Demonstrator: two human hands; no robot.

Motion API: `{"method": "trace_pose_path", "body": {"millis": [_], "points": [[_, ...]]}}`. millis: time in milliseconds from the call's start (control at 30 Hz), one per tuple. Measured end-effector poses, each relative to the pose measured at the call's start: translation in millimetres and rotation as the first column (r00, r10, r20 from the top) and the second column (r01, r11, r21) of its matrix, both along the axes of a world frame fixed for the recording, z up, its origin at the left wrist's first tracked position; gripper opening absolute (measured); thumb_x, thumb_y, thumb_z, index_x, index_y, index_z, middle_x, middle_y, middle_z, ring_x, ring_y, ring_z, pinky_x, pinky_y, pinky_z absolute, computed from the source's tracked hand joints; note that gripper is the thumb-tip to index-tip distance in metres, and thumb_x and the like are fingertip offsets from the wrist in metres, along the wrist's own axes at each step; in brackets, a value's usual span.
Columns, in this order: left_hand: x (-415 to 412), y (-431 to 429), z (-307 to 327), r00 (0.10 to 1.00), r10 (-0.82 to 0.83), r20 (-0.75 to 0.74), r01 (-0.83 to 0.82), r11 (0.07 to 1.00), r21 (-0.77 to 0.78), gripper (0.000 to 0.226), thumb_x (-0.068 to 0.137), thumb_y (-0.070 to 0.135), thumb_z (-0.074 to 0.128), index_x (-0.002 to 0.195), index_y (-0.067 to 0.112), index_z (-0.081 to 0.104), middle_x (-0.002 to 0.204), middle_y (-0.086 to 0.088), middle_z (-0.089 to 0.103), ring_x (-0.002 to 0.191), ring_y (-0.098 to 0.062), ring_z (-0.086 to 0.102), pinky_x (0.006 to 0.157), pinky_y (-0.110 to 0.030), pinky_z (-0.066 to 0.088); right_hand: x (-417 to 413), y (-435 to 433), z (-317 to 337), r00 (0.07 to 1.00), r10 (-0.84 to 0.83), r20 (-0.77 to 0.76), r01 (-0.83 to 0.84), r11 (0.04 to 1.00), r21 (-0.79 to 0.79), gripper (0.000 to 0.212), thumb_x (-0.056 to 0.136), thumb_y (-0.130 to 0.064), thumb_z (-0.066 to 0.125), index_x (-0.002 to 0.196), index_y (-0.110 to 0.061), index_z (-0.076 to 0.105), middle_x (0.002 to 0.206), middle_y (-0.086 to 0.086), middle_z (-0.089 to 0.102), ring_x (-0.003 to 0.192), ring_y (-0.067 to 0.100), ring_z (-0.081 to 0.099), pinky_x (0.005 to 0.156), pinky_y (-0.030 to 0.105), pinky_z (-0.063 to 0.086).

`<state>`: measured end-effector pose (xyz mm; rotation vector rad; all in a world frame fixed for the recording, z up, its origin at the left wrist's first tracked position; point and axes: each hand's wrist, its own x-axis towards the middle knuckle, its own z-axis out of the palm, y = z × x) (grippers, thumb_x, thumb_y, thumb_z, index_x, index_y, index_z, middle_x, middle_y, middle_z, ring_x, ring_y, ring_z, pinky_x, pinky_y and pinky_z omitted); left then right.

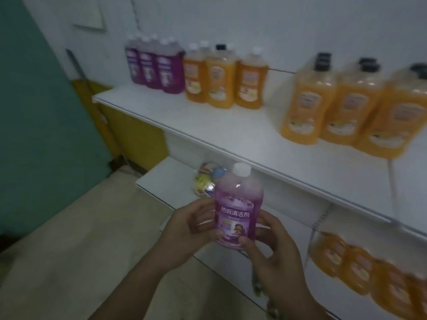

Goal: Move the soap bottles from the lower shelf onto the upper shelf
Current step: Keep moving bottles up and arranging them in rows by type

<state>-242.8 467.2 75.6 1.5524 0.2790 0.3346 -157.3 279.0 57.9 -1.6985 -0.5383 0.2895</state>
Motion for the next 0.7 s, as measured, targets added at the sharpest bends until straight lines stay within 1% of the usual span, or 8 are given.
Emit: {"method": "trace_pose_path", "body": {"millis": [67,200,267,333,467,567,633,700], "points": [[-11.3,46.8,23.2,0.997,0.028,0.068,-0.03,0.999,0.029,0.058,0.083,-0.011,0.075,0.136,0.004,0.059,0.129,-0.013,0.071,0.12,-0.03,0.068,0.096,-0.038,0.058,-2.3,54.4,22.8,0.998,0.036,0.06,-0.038,0.999,0.034,0.05,0.084,-0.02,0.082,0.126,-0.037,0.061,0.115,-0.018,0.072,0.099,0.01,0.073,0.082,0.03,0.061],[-19.1,143.6,58.7,0.977,0.106,0.185,-0.132,0.982,0.136,0.055,0.09,-0.002,0.072,0.142,0.01,0.058,0.137,-0.012,0.064,0.129,-0.032,0.06,0.101,-0.047,0.056,1.7,160.1,67.9,0.979,0.083,0.187,-0.099,0.992,0.076,0.048,0.085,-0.016,0.081,0.127,-0.031,0.063,0.11,-0.019,0.073,0.101,0.003,0.069,0.078,0.012,0.053],[-14.9,188.7,72.4,0.963,0.136,0.232,-0.186,0.959,0.215,0.053,0.092,0.001,0.073,0.141,0.015,0.06,0.137,-0.012,0.061,0.128,-0.032,0.059,0.101,-0.046,0.056,9.9,209.5,85.8,0.969,0.094,0.23,-0.115,0.99,0.078,0.046,0.086,-0.015,0.081,0.127,-0.029,0.062,0.108,-0.019,0.072,0.1,0.001,0.067,0.076,0.01,0.052],[-7.1,233.8,84.9,0.952,0.156,0.261,-0.226,0.939,0.26,0.051,0.093,0.001,0.072,0.14,0.018,0.061,0.135,-0.01,0.061,0.126,-0.029,0.06,0.1,-0.04,0.057,19.6,260.3,100.6,0.955,0.099,0.279,-0.124,0.989,0.074,0.046,0.087,-0.016,0.08,0.127,-0.028,0.061,0.11,-0.018,0.07,0.099,0.0,0.066,0.079,0.012,0.053],[21.6,330.0,109.5,0.94,0.2,0.277,-0.295,0.883,0.366,0.048,0.094,0.001,0.071,0.135,0.025,0.062,0.132,-0.001,0.065,0.118,-0.013,0.064,0.094,-0.025,0.058,47.7,370.3,126.0,0.94,0.141,0.309,-0.16,0.987,0.034,0.045,0.087,-0.02,0.08,0.125,-0.029,0.059,0.111,-0.021,0.068,0.098,-0.003,0.067,0.081,0.014,0.056],[52.3,393.6,120.7,0.94,0.24,0.243,-0.325,0.849,0.418,0.048,0.094,0.003,0.07,0.134,0.029,0.061,0.124,0.012,0.069,0.107,-0.001,0.065,0.079,-0.011,0.055,77.3,444.8,132.8,0.936,0.127,0.328,-0.132,0.991,-0.006,0.043,0.085,-0.018,0.082,0.122,-0.023,0.061,0.105,-0.019,0.067,0.097,0.003,0.068,0.088,0.031,0.06],[75.2,434.0,118.2,0.943,0.262,0.207,-0.328,0.837,0.437,0.048,0.095,0.005,0.07,0.138,0.025,0.061,0.12,0.016,0.069,0.105,0.002,0.066,0.078,-0.013,0.055,96.0,487.3,132.1,0.94,0.118,0.321,-0.107,0.993,-0.051,0.041,0.085,-0.016,0.082,0.121,-0.018,0.062,0.103,-0.013,0.067,0.098,0.01,0.068,0.091,0.04,0.06],[98.1,470.1,110.4,0.941,0.287,0.178,-0.337,0.833,0.438,0.047,0.093,0.006,0.072,0.137,0.021,0.061,0.12,0.014,0.069,0.107,-0.004,0.067,0.084,-0.025,0.058,112.8,521.5,129.5,0.941,0.126,0.314,-0.102,0.991,-0.091,0.037,0.086,-0.013,0.08,0.117,-0.018,0.061,0.102,-0.011,0.067,0.098,0.013,0.068,0.092,0.042,0.059]]}}
